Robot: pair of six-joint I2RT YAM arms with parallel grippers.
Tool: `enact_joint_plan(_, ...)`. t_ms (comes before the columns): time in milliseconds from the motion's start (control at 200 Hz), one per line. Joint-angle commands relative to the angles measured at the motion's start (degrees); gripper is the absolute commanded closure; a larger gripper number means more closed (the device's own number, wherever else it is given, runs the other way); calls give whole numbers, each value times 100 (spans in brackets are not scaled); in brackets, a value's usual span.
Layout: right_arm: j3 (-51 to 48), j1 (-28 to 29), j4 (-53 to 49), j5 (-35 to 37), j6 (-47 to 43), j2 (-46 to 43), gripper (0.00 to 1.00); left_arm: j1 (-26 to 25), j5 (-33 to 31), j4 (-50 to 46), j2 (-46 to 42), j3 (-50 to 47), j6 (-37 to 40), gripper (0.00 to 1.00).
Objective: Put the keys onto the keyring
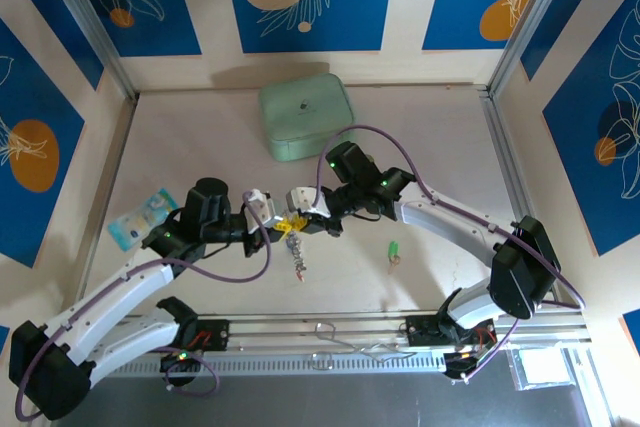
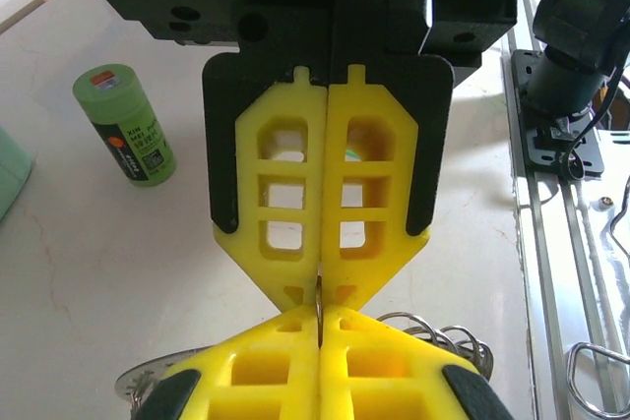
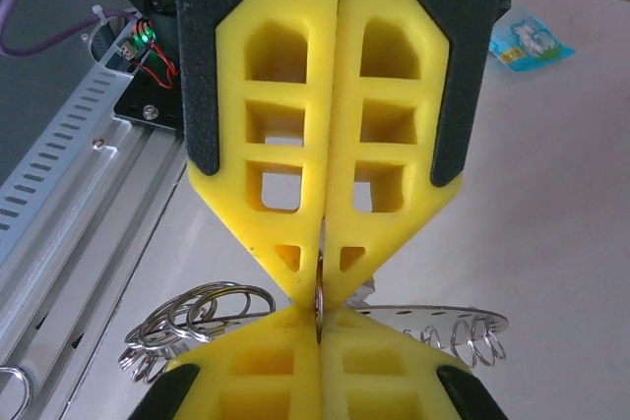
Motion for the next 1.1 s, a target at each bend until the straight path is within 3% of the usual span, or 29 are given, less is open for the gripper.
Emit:
enact_joint_plan(0, -92, -165, 404, -535, 200, -149, 87, -65, -283, -27, -10, 0, -49, 100)
enact_joint_plan(80, -354, -315, 636, -761, 301, -205, 69, -99, -353, 190, -59, -130, -289, 100)
enact_joint_plan(165, -530, -366, 713, -761, 304, -169, 67, -127, -293, 470, -134, -314, -472, 100)
enact_joint_plan(775, -409, -250, 566, -601, 331, 161, 68, -195, -407, 798, -143, -425, -529, 100)
enact_joint_plan(1010, -362, -243, 614, -637, 365, 184, 82, -202, -408, 899, -152, -439, -567, 100)
enact_joint_plan(1095, -362, -243, 693, -633, 441, 175, 83, -209, -400, 935, -152, -448, -581, 100)
